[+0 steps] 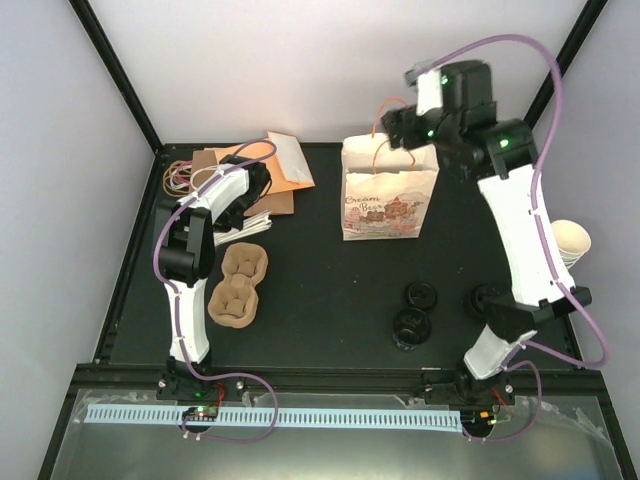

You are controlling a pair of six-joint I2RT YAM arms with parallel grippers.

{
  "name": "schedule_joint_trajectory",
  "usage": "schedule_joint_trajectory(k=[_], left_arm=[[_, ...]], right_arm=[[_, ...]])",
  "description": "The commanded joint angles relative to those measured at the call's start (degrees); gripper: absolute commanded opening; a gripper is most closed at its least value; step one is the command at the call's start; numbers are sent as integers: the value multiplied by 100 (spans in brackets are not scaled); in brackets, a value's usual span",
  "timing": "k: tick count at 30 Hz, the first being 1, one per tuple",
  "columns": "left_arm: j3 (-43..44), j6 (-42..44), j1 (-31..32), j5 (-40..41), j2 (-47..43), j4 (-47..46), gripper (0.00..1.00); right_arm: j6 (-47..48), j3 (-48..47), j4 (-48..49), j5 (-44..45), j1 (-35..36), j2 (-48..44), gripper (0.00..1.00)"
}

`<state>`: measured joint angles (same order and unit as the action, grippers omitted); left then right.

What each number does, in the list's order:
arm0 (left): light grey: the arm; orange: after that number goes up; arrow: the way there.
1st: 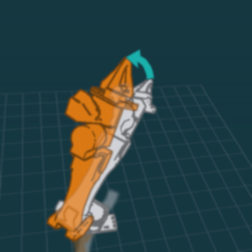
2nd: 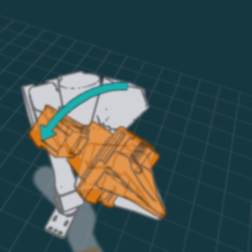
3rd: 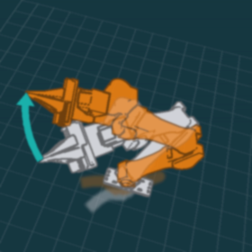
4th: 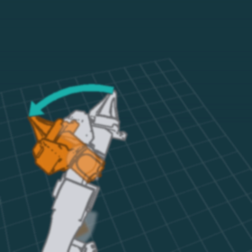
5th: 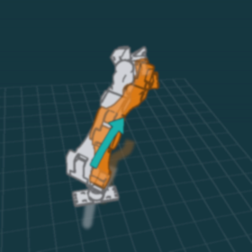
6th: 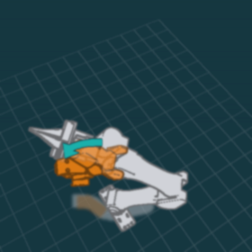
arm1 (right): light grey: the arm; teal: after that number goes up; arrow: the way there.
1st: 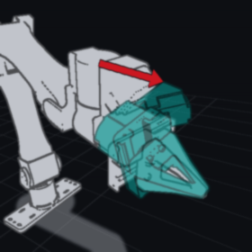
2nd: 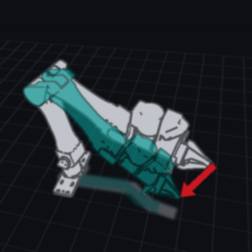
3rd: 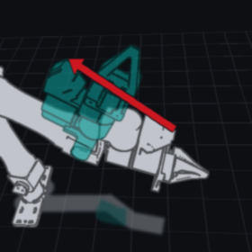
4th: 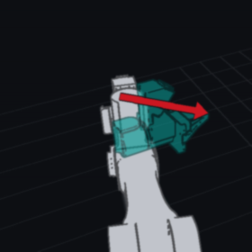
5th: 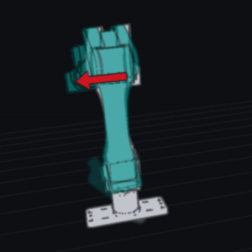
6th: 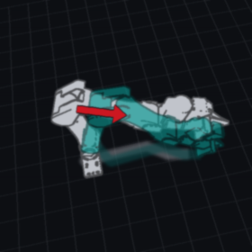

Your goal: Pack the takeout coffee

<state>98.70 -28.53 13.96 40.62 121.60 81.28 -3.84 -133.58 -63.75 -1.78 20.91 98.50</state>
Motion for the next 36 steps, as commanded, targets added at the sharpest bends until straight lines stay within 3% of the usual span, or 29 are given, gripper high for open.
schedule_joint_trajectory(k=[1, 5, 14, 19, 24, 36], left_arm=[[-54, -118, -42, -783, 99, -726, 2], [-76, -118, -29, -816, 91, -735, 2], [-93, -91, 27, -751, 115, -727, 2], [-70, -82, 100, -722, 139, -718, 1], [-77, -70, 167, -667, 170, -718, 2], [-78, -38, 230, -628, 183, -723, 2]], right_arm=[[365, 1298, 883, -470, 978, -784, 86], [504, 2452, 1820, -831, 1442, -1308, 86], [424, 3648, 2418, -1306, 1762, -1452, 87], [93, 3785, 2323, -1814, 1768, -1149, 88], [-529, 4240, 2819, -2292, 1821, -1120, 88], [-548, 3864, 2731, -1552, 2656, -787, 89]])
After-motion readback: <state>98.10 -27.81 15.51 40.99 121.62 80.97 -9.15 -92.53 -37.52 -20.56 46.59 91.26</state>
